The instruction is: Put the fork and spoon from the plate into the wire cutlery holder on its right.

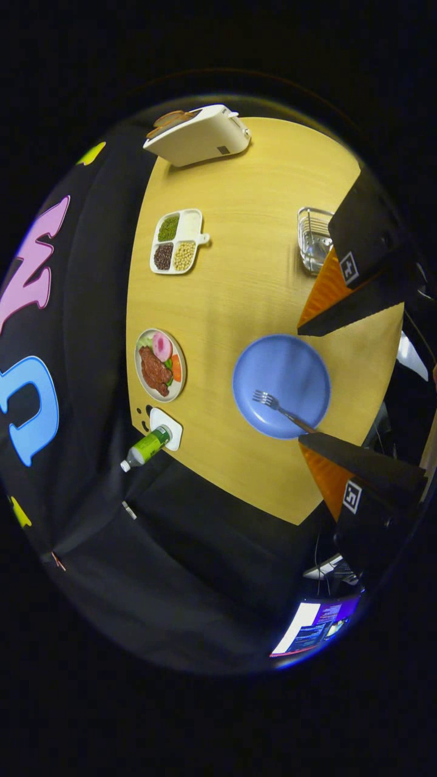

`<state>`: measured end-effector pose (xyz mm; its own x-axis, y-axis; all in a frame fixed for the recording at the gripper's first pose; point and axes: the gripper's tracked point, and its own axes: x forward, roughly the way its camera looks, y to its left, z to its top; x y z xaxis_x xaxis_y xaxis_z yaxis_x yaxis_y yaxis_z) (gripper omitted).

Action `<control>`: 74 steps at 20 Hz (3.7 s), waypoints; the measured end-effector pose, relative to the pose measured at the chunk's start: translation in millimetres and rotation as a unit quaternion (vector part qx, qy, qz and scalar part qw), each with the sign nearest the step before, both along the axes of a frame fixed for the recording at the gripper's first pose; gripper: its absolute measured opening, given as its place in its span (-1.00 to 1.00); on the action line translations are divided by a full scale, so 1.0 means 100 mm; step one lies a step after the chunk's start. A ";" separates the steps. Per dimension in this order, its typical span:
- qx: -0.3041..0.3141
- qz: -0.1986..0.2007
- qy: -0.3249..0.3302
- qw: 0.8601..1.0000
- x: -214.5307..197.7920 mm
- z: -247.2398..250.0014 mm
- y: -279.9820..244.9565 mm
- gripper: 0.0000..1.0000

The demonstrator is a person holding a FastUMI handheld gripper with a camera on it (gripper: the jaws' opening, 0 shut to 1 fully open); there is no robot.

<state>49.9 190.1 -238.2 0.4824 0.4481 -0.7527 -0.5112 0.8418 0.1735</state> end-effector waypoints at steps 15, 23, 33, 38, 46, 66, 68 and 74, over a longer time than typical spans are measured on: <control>-0.077 -0.068 0.072 0.992 0.09 -1.40 0.71 0.99; -0.045 -0.133 0.166 0.976 -0.05 -1.79 0.85 0.50; -0.048 -0.150 0.193 0.968 -0.13 -1.95 0.75 -0.60; -0.038 -0.126 0.195 0.972 -0.17 -1.94 0.71 -0.75; -0.015 -0.080 0.179 0.980 -0.17 -1.62 0.57 -0.84; -0.122 -0.032 0.165 0.978 -0.59 -0.04 -1.62 -0.84; -0.144 -0.032 0.187 0.971 -0.60 0.00 -1.83 -0.85; -0.236 0.005 0.251 0.939 -0.50 0.01 -2.33 -0.84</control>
